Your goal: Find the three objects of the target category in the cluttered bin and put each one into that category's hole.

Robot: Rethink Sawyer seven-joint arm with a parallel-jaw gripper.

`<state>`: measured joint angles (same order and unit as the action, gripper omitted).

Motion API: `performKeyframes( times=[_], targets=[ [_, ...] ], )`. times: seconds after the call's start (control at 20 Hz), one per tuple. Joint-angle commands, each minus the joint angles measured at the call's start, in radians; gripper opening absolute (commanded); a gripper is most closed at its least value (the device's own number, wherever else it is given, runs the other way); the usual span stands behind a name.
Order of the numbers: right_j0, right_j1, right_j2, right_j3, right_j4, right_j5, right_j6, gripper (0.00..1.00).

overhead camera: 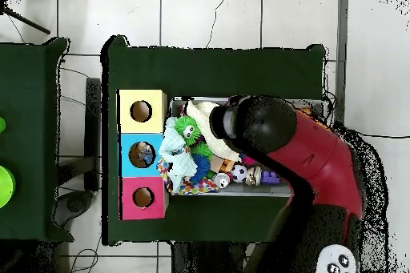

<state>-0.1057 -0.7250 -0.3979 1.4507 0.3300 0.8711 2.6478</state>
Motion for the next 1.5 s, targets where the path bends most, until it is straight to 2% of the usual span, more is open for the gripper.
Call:
performKeyframes(
  times=[0.05, 0.35, 0.75, 1.15, 1.5],
  targets=[
    [0.037, 0.057, -0.021, 0.06, 0.061, -0.031, 0.35, 0.0],
    [0.075, 0.054, -0.049, 0.068, 0.087, -0.005, 0.377, 0.0],
    [0.099, 0.034, -0.065, 0.125, 0.124, -0.023, 0.363, 0.0],
    [0.133, 0.046, -0.09, 0.155, 0.168, -0.061, 0.386, 0.0],
    [0.165, 0.075, -0.121, 0.145, 0.201, -0.067, 0.42, 0.0]
  ],
)
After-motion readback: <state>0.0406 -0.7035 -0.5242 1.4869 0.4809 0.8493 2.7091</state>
